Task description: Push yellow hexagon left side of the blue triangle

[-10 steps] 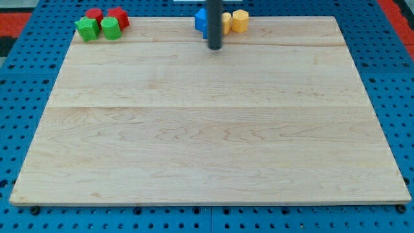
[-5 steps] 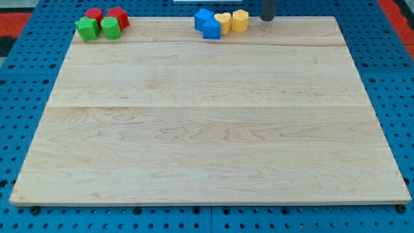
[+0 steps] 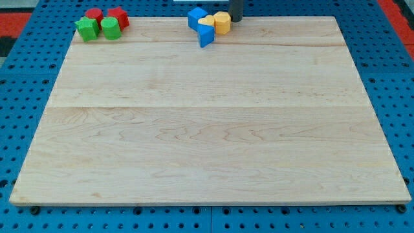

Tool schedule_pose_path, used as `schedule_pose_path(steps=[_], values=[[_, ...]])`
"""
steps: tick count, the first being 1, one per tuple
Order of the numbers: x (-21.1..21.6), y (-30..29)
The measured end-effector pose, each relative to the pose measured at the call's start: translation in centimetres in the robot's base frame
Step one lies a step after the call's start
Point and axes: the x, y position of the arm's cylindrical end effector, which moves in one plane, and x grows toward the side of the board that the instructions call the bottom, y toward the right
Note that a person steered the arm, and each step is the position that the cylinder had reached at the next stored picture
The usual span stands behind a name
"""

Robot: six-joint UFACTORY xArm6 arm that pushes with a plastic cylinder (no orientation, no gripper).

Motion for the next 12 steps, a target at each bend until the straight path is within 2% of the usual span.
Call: schedule_pose_path(steps=[3,5,7,10,11,12], values=[[0.0,-4.6],[0.0,-3.3],[-0.1,-8.5],[0.0,-10.2],[0.0,-14.5],[0.0,-16.0]])
